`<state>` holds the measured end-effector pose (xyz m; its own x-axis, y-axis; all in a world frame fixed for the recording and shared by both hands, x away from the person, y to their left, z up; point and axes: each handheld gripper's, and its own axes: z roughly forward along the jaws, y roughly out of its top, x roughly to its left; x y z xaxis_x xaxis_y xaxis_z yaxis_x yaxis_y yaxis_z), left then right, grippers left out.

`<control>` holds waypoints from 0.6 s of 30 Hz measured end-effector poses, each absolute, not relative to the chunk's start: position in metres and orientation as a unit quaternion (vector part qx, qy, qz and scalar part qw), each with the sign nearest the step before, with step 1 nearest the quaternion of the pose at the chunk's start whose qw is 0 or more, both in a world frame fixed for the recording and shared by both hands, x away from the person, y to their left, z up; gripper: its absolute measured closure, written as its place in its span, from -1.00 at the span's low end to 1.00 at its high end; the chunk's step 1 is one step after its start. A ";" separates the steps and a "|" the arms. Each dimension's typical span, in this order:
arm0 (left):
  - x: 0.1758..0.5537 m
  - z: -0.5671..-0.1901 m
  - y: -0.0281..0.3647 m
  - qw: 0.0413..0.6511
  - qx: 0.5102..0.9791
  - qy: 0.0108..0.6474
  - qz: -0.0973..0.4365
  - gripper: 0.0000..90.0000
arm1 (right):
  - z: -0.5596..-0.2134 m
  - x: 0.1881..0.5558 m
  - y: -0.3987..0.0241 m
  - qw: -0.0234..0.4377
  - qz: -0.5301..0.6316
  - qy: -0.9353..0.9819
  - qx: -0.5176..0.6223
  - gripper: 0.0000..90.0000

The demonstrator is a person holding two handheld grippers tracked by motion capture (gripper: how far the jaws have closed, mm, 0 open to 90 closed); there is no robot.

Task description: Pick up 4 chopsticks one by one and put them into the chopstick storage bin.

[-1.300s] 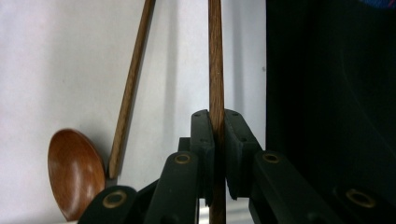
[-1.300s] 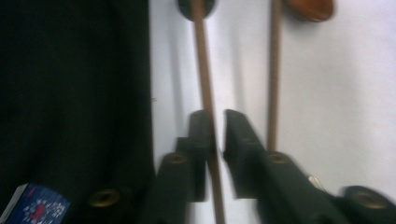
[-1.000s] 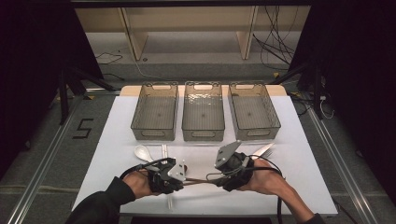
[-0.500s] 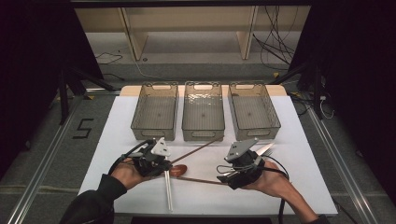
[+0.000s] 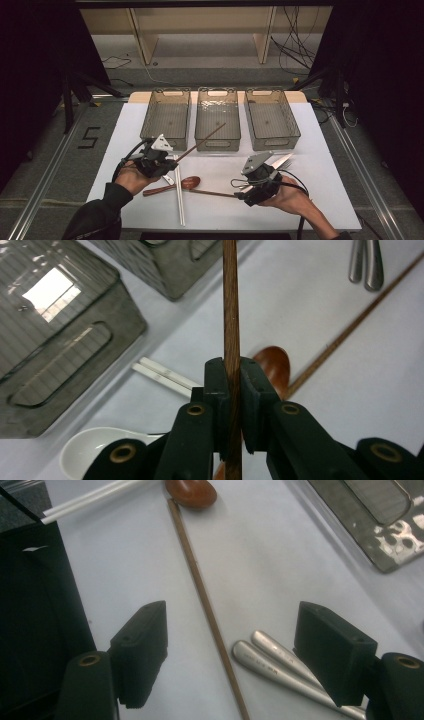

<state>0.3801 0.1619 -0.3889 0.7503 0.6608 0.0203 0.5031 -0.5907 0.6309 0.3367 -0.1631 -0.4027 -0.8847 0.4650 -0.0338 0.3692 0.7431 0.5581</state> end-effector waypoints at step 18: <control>0.442 -0.370 0.202 0.324 0.825 0.436 0.155 0.85 | -0.409 0.335 -0.166 0.084 0.270 0.934 0.220 -0.34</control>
<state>0.4415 0.2017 -0.3702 0.5720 0.8198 -0.0260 0.6183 -0.4102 0.6704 0.3348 -0.1663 -0.4092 -0.8894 0.4556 -0.0375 0.3652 0.7575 0.5412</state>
